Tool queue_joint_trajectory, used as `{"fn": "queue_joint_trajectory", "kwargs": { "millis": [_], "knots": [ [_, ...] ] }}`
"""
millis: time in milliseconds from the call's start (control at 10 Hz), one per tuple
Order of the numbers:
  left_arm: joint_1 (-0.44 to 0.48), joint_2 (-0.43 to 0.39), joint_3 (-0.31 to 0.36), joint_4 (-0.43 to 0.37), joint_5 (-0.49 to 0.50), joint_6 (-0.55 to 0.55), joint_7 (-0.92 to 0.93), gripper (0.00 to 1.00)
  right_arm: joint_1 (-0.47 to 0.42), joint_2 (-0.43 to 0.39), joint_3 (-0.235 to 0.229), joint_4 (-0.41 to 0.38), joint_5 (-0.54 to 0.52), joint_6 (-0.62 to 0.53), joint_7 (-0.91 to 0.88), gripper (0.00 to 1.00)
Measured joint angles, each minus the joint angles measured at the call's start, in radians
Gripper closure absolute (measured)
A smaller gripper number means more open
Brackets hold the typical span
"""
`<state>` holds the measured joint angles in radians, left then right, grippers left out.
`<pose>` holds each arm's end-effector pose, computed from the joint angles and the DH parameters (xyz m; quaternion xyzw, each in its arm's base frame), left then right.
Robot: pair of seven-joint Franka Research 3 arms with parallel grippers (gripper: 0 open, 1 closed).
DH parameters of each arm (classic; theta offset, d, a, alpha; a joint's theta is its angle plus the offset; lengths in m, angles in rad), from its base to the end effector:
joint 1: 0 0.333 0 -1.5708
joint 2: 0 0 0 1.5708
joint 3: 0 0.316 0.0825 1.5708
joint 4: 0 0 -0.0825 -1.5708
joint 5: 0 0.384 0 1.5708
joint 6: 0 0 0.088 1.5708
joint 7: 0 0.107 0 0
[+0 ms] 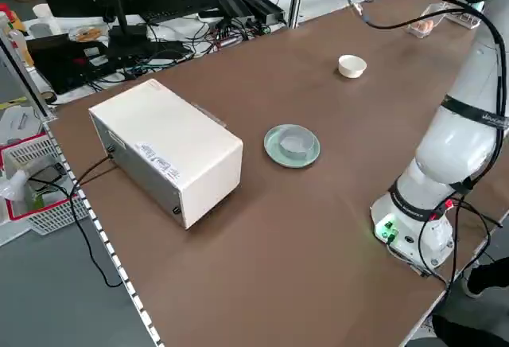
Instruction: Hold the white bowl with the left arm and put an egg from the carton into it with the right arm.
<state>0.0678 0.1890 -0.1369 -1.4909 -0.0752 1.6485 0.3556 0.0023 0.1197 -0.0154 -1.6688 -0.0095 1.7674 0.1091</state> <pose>0.6139 -0.0427 0.5598 0.9771 -0.2061 -0.0075 0.0519 0.5981 -0.0082 0.5257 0.9981 -0.0600 -0.0103 0.0061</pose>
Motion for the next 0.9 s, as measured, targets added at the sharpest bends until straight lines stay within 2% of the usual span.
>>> {"fn": "queue_joint_trajectory", "kwargs": {
  "millis": [200, 400, 700, 900],
  "knots": [
    [0.016, 0.016, 0.000, 0.000, -0.033, 0.015, 0.181, 0.00, -0.001, 0.086, 0.000, -0.001, 0.000, 0.041, 0.001, 0.00],
    [0.010, 0.041, -0.005, -0.017, -0.158, 0.050, 0.362, 0.00, -0.003, 0.158, 0.000, -0.002, 0.001, 0.085, 0.001, 0.00],
    [-0.001, 0.136, -0.014, -0.037, -0.325, 0.094, 0.583, 0.00, -0.003, 0.245, 0.001, -0.001, 0.001, 0.176, 0.001, 0.00],
    [-0.004, 0.185, -0.014, -0.037, -0.349, 0.126, 0.742, 0.00, -0.004, 0.283, 0.001, -0.001, 0.001, 0.246, 0.001, 0.00]
  ]
}}
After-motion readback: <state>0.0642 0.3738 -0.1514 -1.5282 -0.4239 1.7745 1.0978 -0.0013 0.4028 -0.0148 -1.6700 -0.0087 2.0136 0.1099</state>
